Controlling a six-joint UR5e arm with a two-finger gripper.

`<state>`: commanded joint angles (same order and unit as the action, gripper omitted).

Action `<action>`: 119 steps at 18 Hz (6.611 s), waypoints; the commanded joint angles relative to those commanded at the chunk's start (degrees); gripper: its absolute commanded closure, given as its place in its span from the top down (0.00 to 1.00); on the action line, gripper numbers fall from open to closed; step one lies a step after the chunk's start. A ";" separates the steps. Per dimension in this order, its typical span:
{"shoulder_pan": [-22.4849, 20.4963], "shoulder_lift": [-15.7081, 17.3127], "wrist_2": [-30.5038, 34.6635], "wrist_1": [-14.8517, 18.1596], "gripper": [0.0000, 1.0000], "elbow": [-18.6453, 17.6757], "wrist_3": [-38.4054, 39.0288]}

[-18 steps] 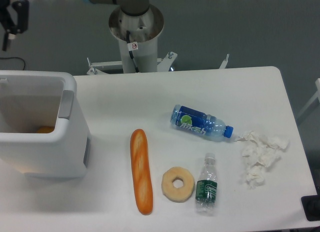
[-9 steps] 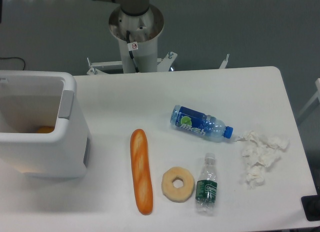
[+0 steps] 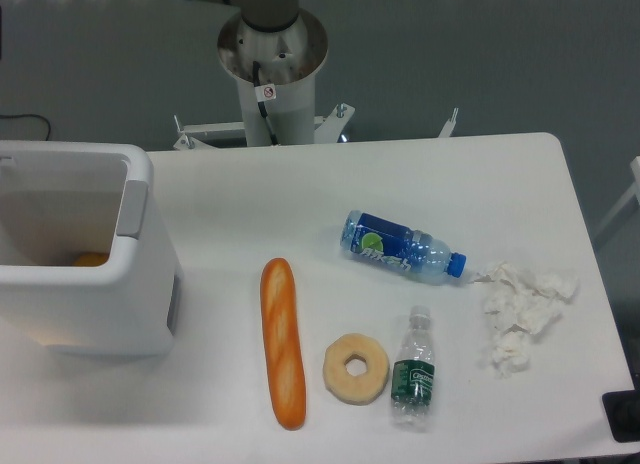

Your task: Close the trash can

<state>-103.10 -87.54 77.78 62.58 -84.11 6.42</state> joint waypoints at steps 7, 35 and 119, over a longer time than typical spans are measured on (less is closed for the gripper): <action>-0.53 -0.26 3.96 0.00 1.00 0.62 -0.35; -9.23 -1.93 6.51 0.09 1.00 0.00 -0.70; -28.54 -9.05 6.07 -0.35 1.00 -3.60 -21.50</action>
<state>-131.64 -96.58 83.85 62.23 -87.71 -15.09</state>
